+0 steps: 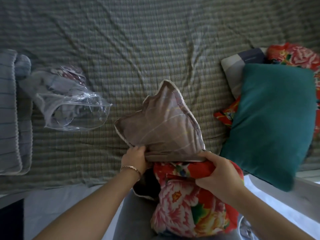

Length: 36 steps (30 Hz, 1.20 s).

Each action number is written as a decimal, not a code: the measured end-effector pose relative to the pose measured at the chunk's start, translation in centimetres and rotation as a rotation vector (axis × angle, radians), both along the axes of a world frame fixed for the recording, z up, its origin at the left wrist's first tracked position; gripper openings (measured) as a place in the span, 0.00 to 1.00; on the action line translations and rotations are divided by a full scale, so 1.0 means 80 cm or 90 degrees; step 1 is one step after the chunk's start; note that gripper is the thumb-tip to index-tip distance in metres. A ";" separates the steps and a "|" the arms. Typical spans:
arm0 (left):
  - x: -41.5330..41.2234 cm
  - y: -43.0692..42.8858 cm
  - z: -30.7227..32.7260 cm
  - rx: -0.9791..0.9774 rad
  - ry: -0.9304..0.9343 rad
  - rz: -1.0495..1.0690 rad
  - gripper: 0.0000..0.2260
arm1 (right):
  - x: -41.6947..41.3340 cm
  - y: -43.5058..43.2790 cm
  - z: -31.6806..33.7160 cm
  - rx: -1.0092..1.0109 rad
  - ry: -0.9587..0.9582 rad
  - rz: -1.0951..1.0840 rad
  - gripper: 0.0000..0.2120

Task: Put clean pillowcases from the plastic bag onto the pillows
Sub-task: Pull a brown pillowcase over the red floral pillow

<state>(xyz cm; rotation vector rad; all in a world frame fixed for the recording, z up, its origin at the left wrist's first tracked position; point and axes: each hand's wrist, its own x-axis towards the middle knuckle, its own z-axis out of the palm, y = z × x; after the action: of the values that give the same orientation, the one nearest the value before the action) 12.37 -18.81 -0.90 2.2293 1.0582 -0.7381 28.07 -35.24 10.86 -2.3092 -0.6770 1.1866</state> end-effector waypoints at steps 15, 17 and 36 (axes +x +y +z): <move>0.028 -0.006 0.122 -0.456 -0.228 0.414 0.12 | 0.103 0.036 0.038 0.089 0.075 -0.473 0.14; 0.034 0.000 0.124 -0.326 -0.154 0.360 0.10 | 0.094 0.037 0.033 0.073 0.095 -0.496 0.14; 0.099 0.132 0.053 0.107 -0.213 0.316 0.09 | 0.182 0.178 0.033 0.207 -0.055 -0.396 0.12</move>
<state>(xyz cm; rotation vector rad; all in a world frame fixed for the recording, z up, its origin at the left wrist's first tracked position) 20.31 -8.29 3.37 1.9973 1.4531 -0.0647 42.66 -20.99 13.52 -2.0691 -0.1303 0.6385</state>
